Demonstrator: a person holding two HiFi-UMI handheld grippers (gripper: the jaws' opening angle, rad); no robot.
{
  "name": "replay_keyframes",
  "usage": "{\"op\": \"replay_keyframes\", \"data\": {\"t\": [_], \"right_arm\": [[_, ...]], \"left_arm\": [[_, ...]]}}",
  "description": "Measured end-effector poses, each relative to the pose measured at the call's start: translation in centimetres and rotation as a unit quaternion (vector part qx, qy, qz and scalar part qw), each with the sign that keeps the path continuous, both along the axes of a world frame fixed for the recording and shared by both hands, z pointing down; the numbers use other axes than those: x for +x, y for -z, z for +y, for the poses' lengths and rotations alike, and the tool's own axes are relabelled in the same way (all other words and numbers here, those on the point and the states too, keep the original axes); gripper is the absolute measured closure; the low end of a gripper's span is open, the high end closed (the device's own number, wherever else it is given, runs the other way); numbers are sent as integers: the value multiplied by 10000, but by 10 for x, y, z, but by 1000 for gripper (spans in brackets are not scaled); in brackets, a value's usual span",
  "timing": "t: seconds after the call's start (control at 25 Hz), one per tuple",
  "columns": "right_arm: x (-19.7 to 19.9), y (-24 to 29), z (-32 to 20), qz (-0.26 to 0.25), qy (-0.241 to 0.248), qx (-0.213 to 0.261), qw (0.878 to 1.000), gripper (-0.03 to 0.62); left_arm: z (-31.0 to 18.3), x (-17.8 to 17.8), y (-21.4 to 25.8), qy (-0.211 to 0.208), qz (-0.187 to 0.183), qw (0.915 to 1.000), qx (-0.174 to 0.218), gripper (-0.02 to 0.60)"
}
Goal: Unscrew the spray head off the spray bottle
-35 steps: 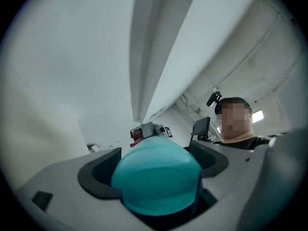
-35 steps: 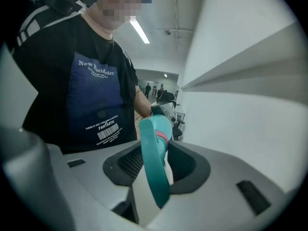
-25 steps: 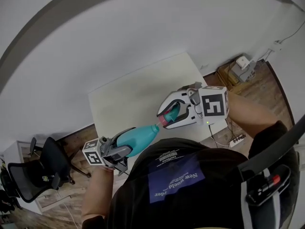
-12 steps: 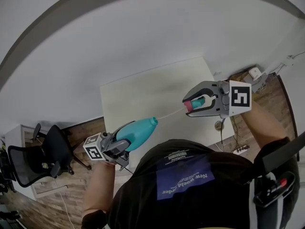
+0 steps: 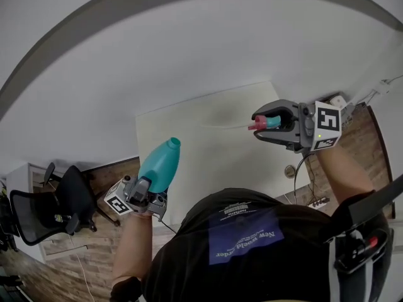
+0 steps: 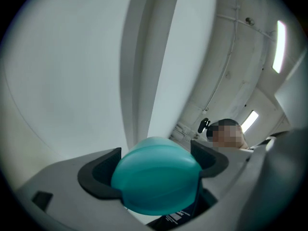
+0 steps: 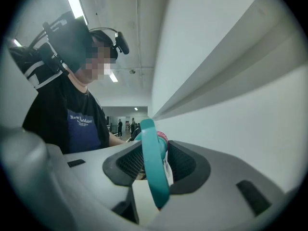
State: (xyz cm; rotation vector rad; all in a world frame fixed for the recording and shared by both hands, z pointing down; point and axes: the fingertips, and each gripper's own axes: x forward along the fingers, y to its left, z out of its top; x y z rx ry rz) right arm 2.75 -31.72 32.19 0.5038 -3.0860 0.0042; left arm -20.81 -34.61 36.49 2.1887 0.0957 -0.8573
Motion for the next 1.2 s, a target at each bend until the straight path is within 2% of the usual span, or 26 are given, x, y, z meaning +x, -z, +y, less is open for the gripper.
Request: {"op": "replay_keyframes", "data": {"t": [0.24,0.36,0.64,0.8,1.0,1.2], "right_arm": [[24,17,-26,-802,-533,-336,9948,457],[25,16,-40,-1086,-779,-581,9893,457],[19,-2,-60,-1296,-1258,-1084,9776,457],[27,-12,-66,-1433,-1573,-1375,9674,457],[31,-15,-69,-1988,-1622,-1613,9530,457],[36,-24,-71,-2275,-1611,-1703,9451,457]], "left_arm": [[-30,-10,24,911,521,9945,6,126],[-39,-15,31,1189,668,9906,47,126],[-39,-5,31,1356,381,9896,298,126],[-32,2,31,1571,181,9863,479,126],[-34,2,35,2047,209,9775,467,126],[-33,9,30,2117,298,9761,389,126]]}}
